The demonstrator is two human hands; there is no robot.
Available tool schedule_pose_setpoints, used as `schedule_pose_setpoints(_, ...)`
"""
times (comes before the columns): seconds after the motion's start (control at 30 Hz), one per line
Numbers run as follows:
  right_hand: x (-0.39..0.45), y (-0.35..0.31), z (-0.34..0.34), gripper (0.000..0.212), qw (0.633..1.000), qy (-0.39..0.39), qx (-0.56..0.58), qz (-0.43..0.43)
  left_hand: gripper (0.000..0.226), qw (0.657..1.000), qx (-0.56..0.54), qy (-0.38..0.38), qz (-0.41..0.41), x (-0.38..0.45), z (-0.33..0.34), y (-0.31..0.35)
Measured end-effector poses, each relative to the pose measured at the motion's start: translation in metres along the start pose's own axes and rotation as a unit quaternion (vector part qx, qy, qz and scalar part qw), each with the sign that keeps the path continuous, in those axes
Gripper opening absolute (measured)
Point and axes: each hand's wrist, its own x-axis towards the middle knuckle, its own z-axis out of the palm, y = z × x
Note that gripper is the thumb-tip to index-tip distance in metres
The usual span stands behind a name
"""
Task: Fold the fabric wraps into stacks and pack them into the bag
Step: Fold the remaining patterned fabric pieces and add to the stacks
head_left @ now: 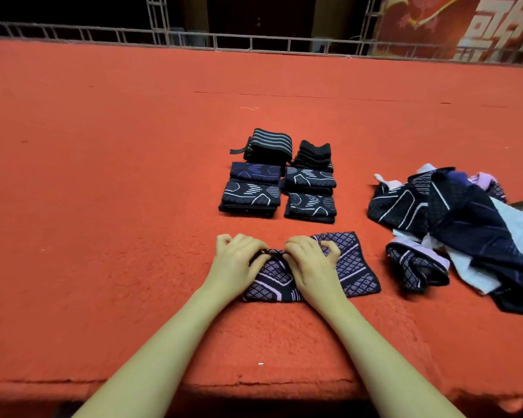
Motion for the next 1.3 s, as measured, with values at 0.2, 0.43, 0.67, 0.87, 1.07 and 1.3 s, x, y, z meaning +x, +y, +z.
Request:
schedule_pose_setpoints(0.2,-0.001,0.000,-0.001,0.010,0.998,0.039,-0.004,0.048,0.031,0.999,0.035,-0.001,-0.035,-0.001,-0.005,0.002)
schedule_pose_setpoints(0.43,0.009,0.000,-0.005,0.031,0.991,0.024,0.053,0.120,0.011,0.991,-0.019,0.064,-0.116,0.007,-0.017,0.006)
schedule_pose_setpoints(0.67,-0.002,0.016,-0.012,0.046,0.982,-0.110,-0.088,0.125,0.060,0.963,0.222,-0.060,-0.140,0.011,-0.007,-0.004)
schedule_pose_setpoints(0.87,-0.018,0.017,-0.022,0.052,0.946,-0.210,-0.150,0.195,0.059,0.953,0.179,-0.236,-0.067,0.006,0.009,0.034)
schedule_pose_setpoints(1.07,-0.024,0.012,-0.029,0.053,0.931,-0.226,-0.152,0.245,0.070,0.904,0.180,-0.313,-0.230,-0.003,0.010,0.029)
schedule_pose_setpoints(1.3,-0.021,-0.006,-0.056,0.056,0.913,-0.193,-0.080,0.350,0.062,0.915,0.244,-0.258,-0.191,-0.006,0.007,0.042)
